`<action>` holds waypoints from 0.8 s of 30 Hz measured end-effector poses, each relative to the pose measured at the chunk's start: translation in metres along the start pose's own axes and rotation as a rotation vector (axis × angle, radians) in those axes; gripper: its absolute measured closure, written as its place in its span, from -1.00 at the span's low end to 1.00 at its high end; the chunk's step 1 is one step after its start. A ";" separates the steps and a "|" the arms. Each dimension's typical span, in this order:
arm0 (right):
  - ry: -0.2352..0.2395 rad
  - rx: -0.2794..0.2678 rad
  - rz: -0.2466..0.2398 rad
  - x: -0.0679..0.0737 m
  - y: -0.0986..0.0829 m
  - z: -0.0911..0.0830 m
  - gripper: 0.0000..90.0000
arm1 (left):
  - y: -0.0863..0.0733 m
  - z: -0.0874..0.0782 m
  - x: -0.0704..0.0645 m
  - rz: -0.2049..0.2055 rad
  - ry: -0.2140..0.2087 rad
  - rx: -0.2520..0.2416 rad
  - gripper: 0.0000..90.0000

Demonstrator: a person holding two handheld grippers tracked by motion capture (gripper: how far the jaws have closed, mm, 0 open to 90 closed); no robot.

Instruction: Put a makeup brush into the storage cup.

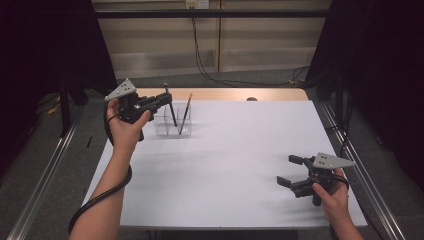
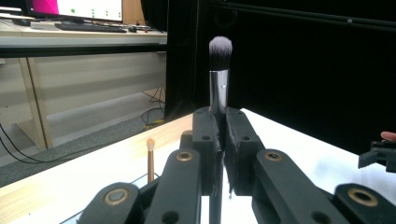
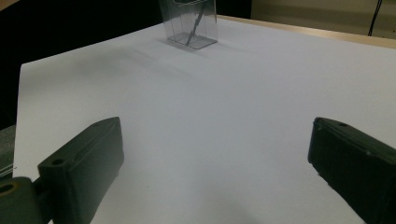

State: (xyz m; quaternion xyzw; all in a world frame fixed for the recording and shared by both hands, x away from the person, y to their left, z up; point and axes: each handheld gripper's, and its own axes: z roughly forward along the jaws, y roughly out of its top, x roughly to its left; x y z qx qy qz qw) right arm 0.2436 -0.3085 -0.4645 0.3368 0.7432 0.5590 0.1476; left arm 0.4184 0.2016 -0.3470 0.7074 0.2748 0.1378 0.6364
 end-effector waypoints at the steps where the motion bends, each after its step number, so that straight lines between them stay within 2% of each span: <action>1: -0.001 0.000 0.000 0.000 0.000 0.000 -0.93 | 0.001 0.000 0.001 0.003 0.002 0.004 0.86; 12: 0.001 -0.001 -0.001 0.000 0.000 0.000 -0.93 | 0.005 0.008 0.008 0.008 0.035 0.012 0.86; 24: -0.001 0.003 -0.006 0.001 0.000 0.000 -0.93 | 0.001 0.020 0.015 0.002 0.072 0.005 0.86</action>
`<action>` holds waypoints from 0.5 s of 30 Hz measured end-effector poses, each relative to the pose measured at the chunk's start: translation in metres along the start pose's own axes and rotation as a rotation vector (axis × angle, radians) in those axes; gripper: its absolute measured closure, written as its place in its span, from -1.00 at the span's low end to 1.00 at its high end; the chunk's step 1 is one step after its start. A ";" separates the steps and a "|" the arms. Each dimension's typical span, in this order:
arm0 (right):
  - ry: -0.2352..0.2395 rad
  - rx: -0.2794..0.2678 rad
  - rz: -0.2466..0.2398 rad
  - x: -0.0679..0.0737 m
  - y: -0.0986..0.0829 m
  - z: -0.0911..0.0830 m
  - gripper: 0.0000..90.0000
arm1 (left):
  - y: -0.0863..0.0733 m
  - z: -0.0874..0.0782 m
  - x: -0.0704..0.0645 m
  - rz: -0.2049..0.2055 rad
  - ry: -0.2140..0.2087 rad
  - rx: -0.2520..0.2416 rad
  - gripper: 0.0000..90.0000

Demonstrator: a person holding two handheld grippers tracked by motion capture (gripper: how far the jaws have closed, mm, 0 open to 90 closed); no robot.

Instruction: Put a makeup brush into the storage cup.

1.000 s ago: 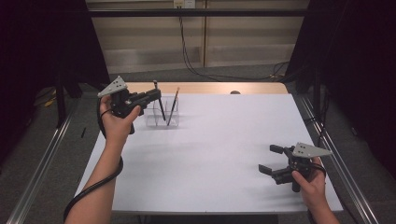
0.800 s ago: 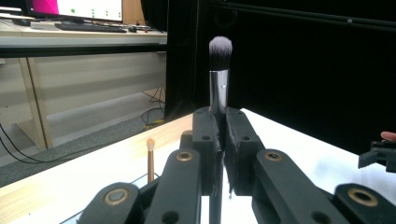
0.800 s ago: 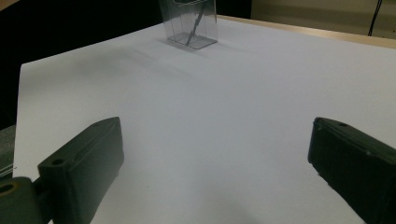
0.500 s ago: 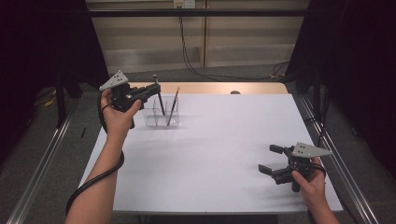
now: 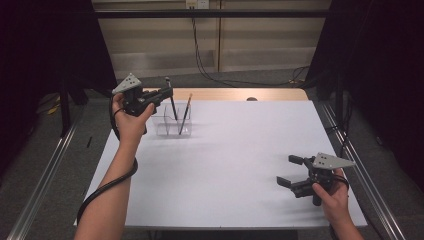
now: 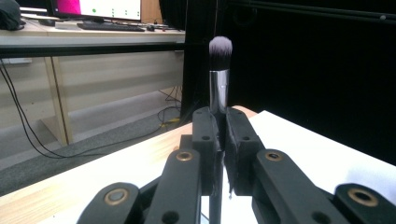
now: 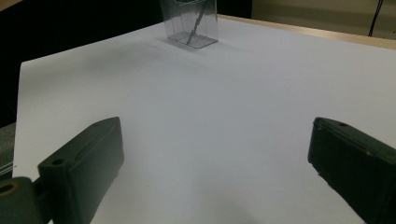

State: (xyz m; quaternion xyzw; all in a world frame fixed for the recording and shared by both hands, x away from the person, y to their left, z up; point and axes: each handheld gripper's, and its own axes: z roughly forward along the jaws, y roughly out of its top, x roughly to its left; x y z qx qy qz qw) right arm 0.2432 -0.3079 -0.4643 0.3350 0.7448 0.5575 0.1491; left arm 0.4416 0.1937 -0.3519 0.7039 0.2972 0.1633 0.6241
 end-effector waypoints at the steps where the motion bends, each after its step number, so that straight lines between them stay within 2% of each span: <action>1: 0.001 -0.001 0.000 0.000 0.000 0.000 -0.93 | 0.000 0.001 0.000 0.000 0.001 0.003 0.86; 15: -0.003 -0.003 -0.006 0.000 0.000 -0.001 -0.93 | 0.000 0.014 0.002 0.005 0.027 0.001 0.86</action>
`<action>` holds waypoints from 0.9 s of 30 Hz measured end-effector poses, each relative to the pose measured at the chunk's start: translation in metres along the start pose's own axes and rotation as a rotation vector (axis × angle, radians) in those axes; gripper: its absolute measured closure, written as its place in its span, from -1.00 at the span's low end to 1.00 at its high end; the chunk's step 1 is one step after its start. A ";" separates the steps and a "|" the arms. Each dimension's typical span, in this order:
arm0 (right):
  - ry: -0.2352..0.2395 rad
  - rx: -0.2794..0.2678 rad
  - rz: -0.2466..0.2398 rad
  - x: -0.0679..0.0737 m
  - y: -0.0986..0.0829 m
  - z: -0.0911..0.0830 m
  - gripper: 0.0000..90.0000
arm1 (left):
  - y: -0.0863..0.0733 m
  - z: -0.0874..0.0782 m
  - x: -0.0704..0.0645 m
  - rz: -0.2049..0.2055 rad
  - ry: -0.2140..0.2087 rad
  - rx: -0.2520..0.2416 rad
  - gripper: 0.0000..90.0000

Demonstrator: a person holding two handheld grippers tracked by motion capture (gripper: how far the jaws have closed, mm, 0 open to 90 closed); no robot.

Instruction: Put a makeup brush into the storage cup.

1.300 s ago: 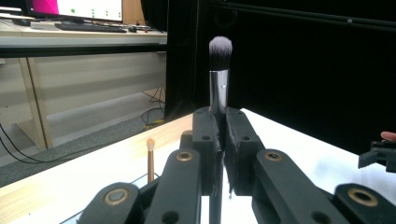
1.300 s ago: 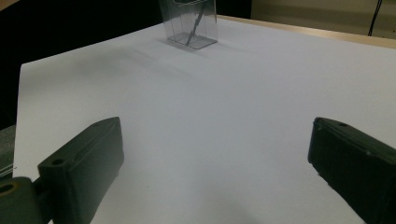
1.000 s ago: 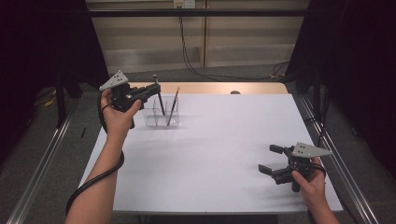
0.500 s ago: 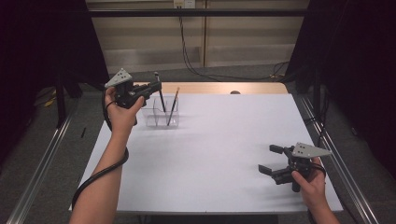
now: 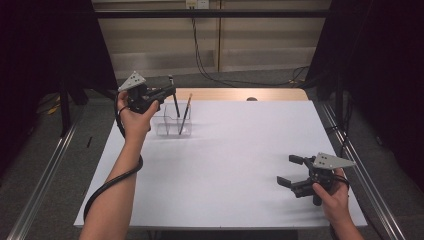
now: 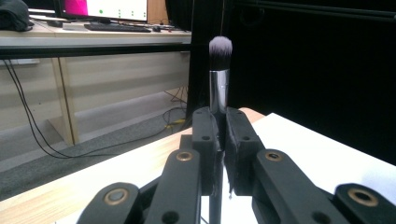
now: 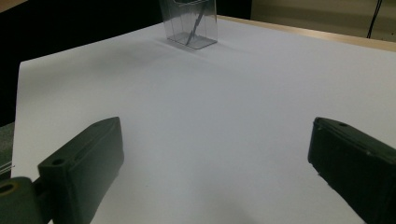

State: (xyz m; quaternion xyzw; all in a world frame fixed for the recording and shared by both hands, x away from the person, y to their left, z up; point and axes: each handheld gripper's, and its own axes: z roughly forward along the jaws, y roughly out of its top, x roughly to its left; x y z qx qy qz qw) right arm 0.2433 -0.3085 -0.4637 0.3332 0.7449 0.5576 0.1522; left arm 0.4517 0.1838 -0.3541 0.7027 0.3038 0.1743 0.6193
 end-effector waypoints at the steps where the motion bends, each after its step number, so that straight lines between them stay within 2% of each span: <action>1: 0.001 0.000 0.000 0.000 0.000 0.000 -0.93 | 0.000 0.001 0.000 -0.004 0.003 -0.002 0.86; 27: 0.014 0.003 -0.005 0.001 0.000 0.000 -0.93 | -0.009 0.021 0.003 -0.002 0.026 0.013 0.86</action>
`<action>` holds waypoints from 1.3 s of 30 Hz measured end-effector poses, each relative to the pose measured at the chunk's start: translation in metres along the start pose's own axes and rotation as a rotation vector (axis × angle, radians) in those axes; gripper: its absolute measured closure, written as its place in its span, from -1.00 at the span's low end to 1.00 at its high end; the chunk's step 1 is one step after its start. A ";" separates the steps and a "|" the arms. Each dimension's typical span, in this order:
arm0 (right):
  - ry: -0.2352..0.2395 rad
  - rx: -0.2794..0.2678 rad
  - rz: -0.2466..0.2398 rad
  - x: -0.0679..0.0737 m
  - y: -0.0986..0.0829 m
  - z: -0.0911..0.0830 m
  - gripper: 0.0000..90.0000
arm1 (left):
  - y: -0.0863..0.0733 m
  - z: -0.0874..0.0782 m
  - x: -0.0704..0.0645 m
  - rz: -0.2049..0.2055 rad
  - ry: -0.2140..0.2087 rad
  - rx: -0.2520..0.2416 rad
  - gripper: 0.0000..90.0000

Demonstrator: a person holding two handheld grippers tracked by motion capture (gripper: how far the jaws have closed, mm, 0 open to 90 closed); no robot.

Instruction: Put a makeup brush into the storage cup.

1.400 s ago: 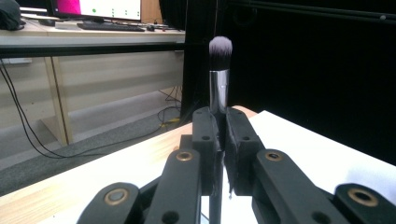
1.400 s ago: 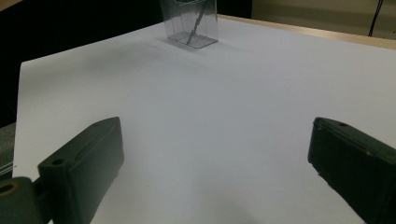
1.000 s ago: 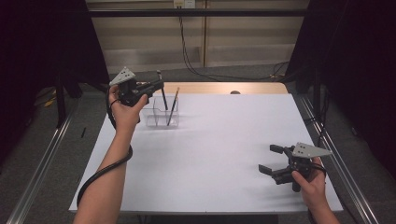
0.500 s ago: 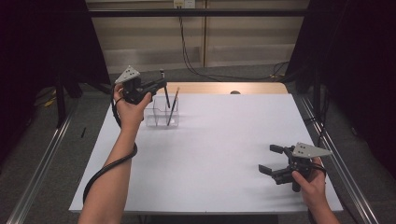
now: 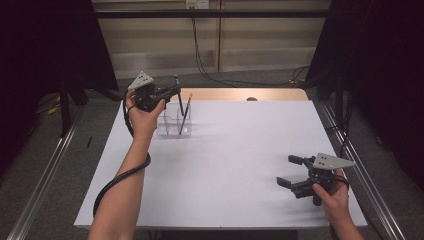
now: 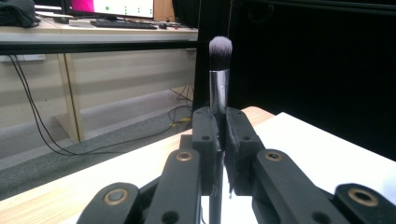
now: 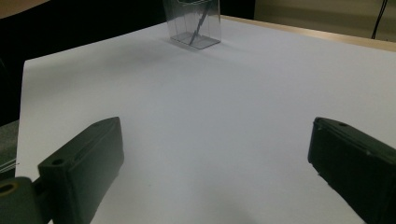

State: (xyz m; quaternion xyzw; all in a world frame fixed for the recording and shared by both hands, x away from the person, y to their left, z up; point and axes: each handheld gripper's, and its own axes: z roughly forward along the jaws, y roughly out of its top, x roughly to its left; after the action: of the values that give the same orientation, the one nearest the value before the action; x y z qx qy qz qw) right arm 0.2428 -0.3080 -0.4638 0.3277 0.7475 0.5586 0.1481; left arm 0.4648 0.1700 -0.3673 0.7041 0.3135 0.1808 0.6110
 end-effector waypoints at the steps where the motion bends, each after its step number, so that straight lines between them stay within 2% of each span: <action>1: -0.001 0.001 -0.001 0.000 0.000 0.000 -0.93 | -0.001 0.000 0.000 0.000 0.000 0.002 0.86; 39: -0.003 0.001 -0.005 0.000 0.000 -0.001 -0.93 | -0.017 0.010 -0.002 -0.001 0.003 0.025 0.85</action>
State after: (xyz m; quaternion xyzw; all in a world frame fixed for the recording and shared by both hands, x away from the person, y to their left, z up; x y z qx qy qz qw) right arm 0.2426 -0.3084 -0.4635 0.3266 0.7485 0.5572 0.1504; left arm 0.4664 0.1620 -0.3852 0.7112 0.3170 0.1776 0.6018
